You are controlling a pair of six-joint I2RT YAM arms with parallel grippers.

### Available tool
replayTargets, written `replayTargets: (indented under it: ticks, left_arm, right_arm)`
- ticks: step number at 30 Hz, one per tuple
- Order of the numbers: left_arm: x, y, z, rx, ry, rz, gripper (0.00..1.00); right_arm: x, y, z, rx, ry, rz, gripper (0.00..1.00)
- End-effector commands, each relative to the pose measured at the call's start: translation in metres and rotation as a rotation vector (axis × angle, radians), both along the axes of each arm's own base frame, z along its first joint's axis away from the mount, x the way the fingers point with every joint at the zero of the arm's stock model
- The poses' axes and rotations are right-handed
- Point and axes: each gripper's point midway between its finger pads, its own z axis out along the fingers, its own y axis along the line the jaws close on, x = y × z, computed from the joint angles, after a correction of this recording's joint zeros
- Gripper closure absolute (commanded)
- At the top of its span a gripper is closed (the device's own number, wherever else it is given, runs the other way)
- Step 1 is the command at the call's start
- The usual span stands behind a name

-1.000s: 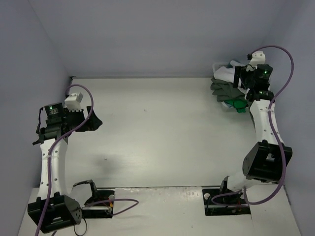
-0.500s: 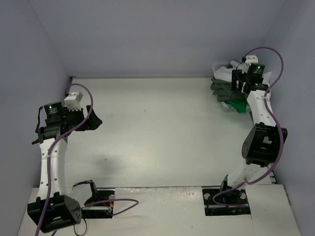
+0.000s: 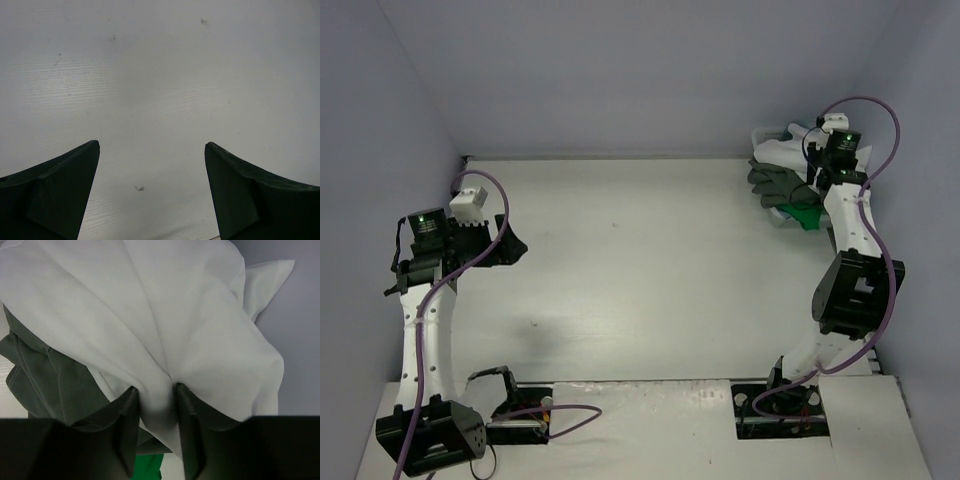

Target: Fold and stack the t-shirts

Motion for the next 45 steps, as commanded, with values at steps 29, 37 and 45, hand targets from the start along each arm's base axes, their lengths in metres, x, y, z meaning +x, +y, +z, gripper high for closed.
replayTargets:
  ticks: [29, 37, 45]
  left_arm:
    - [0.004, 0.007, 0.021, 0.035, -0.094, 0.015, 0.20]
    - [0.003, 0.009, 0.020, 0.033, -0.095, 0.025, 0.20]
    - [0.001, 0.011, 0.022, 0.034, -0.103, 0.036, 0.20]
  right_arm:
    - [-0.110, 0.227, 0.263, 0.032, -0.546, 0.803, 1.00]
    - [-0.178, 0.318, 0.300, 0.145, -0.575, 1.169, 1.00]
    - [-0.157, 0.320, 0.269, 0.148, -0.505, 1.147, 1.00]
